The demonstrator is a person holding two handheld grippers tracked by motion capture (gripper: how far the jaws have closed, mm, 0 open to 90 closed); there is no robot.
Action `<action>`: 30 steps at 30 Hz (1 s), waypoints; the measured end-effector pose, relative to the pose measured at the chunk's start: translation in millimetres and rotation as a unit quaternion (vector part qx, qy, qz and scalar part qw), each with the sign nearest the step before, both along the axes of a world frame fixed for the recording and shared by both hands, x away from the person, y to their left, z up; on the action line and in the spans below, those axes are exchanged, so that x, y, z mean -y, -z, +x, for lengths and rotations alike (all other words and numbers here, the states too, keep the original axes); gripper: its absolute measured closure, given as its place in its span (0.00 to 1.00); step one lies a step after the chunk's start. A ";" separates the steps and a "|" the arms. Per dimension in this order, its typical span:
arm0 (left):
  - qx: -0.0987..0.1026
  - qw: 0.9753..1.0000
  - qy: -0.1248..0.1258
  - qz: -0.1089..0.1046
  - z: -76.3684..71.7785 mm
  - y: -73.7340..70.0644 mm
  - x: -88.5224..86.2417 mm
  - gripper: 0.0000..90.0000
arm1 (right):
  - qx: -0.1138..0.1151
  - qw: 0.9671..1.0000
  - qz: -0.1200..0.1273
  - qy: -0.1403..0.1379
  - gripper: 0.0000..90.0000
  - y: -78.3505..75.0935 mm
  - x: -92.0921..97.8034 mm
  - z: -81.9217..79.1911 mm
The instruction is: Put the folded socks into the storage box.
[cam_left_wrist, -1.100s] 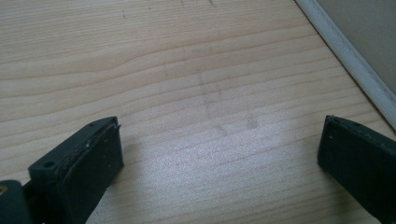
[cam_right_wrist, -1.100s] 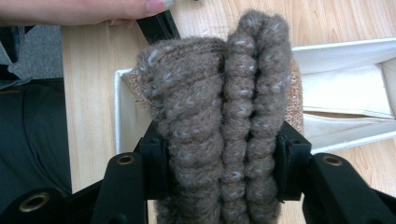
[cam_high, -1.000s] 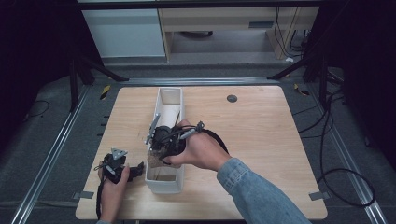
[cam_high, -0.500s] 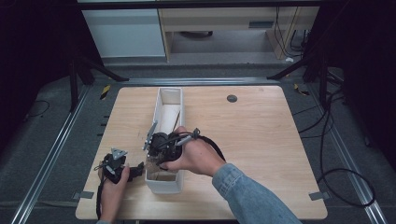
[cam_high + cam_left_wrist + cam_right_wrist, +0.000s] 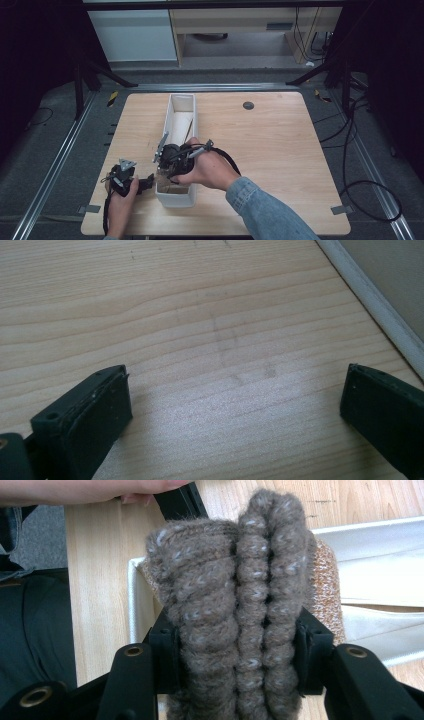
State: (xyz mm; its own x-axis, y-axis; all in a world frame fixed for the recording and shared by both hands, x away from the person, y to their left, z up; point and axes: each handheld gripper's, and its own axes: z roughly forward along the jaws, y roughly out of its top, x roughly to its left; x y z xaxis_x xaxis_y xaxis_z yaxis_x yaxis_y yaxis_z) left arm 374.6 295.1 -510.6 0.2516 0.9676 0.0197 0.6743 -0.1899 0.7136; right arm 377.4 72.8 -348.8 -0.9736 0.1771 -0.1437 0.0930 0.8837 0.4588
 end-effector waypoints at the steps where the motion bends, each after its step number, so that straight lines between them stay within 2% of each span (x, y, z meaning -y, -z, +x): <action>1: 0.000 1.000 0.000 0.000 0.0 0.0 0.0 0.00 | 0.000 1.000 0.001 0.001 0.55 0.6 -0.4 -0.2; 17: 0.002 1.000 -0.002 -0.002 0.1 0.2 0.3 0.00 | -0.003 1.000 0.005 0.006 0.53 7.7 -1.9 -0.1; 21: 0.001 1.000 -0.001 -0.002 0.1 0.2 0.3 0.00 | -0.004 1.000 -0.003 0.005 0.53 13.9 -3.3 -2.4; 25: 0.001 1.000 -0.001 -0.001 0.1 0.2 0.2 0.00 | -0.002 1.000 0.007 0.008 0.52 12.2 -1.4 -0.6; 30: 0.001 1.000 -0.001 -0.002 0.1 0.2 0.3 0.00 | 0.000 1.000 0.005 0.008 0.51 15.5 -2.0 -2.9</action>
State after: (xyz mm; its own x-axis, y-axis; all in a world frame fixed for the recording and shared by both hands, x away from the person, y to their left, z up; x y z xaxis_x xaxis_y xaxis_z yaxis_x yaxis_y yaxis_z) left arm 374.6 294.8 -510.7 0.2490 0.9683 0.0174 0.6729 -0.1859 0.7159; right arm 374.4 74.7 -364.4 -0.9704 0.1950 -0.1426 0.1076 0.8774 0.4675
